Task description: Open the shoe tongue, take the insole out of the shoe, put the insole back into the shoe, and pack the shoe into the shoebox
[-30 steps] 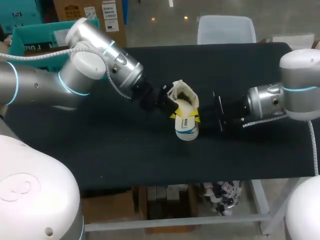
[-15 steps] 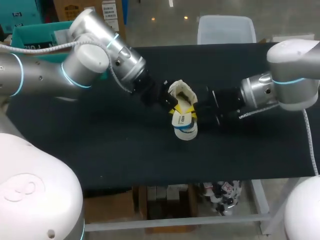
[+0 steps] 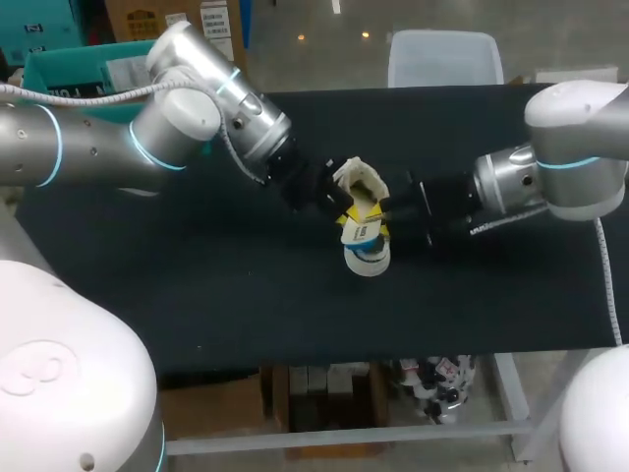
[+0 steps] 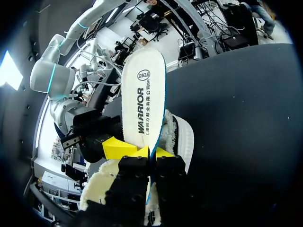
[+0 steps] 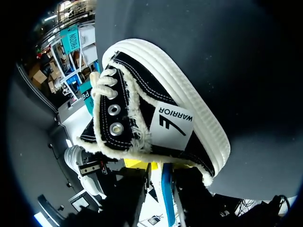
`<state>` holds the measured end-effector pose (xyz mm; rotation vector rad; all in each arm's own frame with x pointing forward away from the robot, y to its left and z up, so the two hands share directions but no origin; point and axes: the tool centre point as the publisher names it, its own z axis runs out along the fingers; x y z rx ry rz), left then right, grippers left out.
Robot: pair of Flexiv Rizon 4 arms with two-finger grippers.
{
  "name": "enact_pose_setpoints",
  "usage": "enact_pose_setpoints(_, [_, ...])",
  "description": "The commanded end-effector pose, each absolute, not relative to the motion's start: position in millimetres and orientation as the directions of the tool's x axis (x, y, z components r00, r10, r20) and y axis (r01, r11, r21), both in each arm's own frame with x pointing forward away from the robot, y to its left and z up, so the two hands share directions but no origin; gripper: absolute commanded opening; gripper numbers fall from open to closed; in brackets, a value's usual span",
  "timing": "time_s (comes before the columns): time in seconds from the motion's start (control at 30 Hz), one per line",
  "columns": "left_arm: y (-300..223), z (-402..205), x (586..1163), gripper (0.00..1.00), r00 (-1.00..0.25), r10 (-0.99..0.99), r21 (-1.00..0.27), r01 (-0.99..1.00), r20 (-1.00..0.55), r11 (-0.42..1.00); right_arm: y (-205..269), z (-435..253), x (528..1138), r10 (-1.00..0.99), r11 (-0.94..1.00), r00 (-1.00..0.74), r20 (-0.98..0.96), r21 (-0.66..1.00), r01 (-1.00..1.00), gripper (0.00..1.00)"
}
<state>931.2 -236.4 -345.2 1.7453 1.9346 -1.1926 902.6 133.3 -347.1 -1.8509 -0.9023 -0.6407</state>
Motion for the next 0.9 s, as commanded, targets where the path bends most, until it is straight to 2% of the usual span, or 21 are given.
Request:
enact_pose_setpoints(0.03, [-237, -349, 931, 0.00, -0.240, 0.685, -0.385, 0.921, -0.688, -0.065, 127, -341, 887, 0.297, -0.309, 0.589, 0.751, -0.509, 0.804, 0.44])
enact_pose_setpoints(0.2, [-234, -349, 929, 0.00, -0.247, 0.676, -0.386, 0.921, -0.694, -0.060, 124, -341, 880, 0.286, -0.311, 0.587, 0.757, -0.507, 0.804, 0.37])
enact_pose_setpoints(0.37, [-235, -349, 927, 0.00, -0.248, 0.672, -0.385, 0.921, -0.698, -0.059, 126, -343, 878, 0.276, -0.288, 0.582, 0.765, -0.512, 0.809, 0.20])
enact_pose_setpoints(0.5, [-235, -349, 926, 0.00, -0.249, 0.669, -0.384, 0.921, -0.700, -0.060, 129, -345, 878, 0.273, -0.270, 0.578, 0.769, -0.515, 0.813, 0.18])
enact_pose_setpoints(0.53, [-236, -349, 926, 0.00, -0.249, 0.668, -0.384, 0.921, -0.701, -0.060, 130, -346, 878, 0.275, -0.264, 0.578, 0.768, -0.518, 0.814, 0.13])
enact_pose_setpoints(0.57, [-236, -349, 925, 0.00, -0.249, 0.668, -0.385, 0.921, -0.701, -0.061, 130, -346, 879, 0.275, -0.263, 0.578, 0.768, -0.518, 0.814, 0.04])
enact_pose_setpoints(0.6, [-237, -349, 925, 0.00, -0.249, 0.669, -0.386, 0.921, -0.701, -0.061, 131, -346, 879, 0.276, -0.260, 0.577, 0.769, -0.518, 0.815, 0.00])
enact_pose_setpoints(0.7, [-237, -346, 922, 0.00, -0.251, 0.676, -0.390, 0.919, -0.693, -0.058, 131, -346, 878, 0.276, -0.250, 0.571, 0.773, -0.516, 0.819, 0.00])
enact_pose_setpoints(0.77, [-235, -343, 919, 0.33, -0.247, 0.681, -0.390, 0.919, -0.690, -0.062, 131, -344, 878, 0.277, -0.255, 0.568, 0.775, -0.511, 0.821, 0.00])
enact_pose_setpoints(0.83, [-234, -339, 916, 0.39, -0.239, 0.683, -0.386, 0.920, -0.690, -0.069, 130, -344, 878, 0.279, -0.258, 0.567, 0.775, -0.508, 0.822, 0.00])
enact_pose_setpoints(0.9, [-233, -336, 912, 0.38, -0.233, 0.685, -0.382, 0.922, -0.690, -0.071, 130, -343, 878, 0.280, -0.261, 0.566, 0.776, -0.506, 0.822, 0.00])
